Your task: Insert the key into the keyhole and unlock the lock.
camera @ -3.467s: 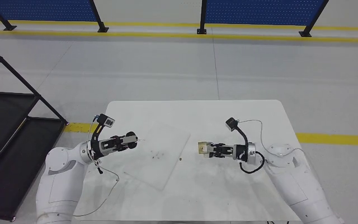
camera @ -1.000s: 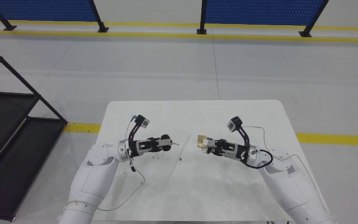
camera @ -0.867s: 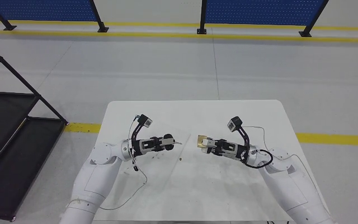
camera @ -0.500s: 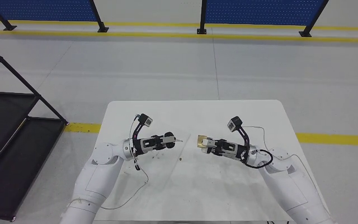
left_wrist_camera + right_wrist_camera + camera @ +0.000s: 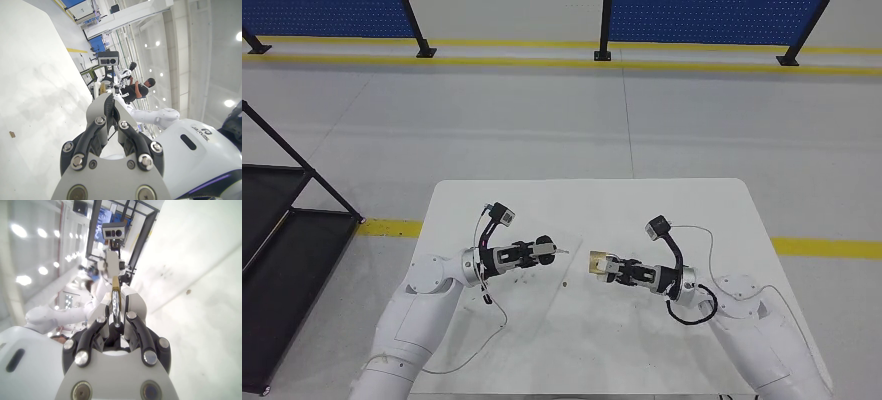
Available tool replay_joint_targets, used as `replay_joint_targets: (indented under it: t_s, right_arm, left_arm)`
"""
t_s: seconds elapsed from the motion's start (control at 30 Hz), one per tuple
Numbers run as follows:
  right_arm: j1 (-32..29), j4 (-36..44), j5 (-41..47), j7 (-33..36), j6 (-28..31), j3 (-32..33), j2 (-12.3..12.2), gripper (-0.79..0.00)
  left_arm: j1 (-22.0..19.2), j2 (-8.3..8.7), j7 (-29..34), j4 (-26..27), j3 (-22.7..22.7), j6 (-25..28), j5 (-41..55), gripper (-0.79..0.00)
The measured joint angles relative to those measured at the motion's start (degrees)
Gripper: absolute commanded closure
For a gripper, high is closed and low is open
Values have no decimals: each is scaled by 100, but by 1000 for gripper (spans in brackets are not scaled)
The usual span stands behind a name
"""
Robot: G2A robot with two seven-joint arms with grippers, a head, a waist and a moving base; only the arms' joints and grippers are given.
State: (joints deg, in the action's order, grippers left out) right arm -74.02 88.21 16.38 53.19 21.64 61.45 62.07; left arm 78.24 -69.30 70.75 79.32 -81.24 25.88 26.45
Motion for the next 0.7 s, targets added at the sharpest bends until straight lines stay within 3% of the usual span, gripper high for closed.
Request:
replay_joint_targets:
  t_s: [0.43, 0.7]
  right_arm:
    - [-418, 524, -816, -840, 285, 81, -26, 0]
    - [-415, 531, -771, -877, 252, 33, -14, 0]
  left_arm:
    - [0, 0, 0, 0, 0, 0, 0, 0]
    - [0, 0, 0, 0, 0, 0, 0, 0]
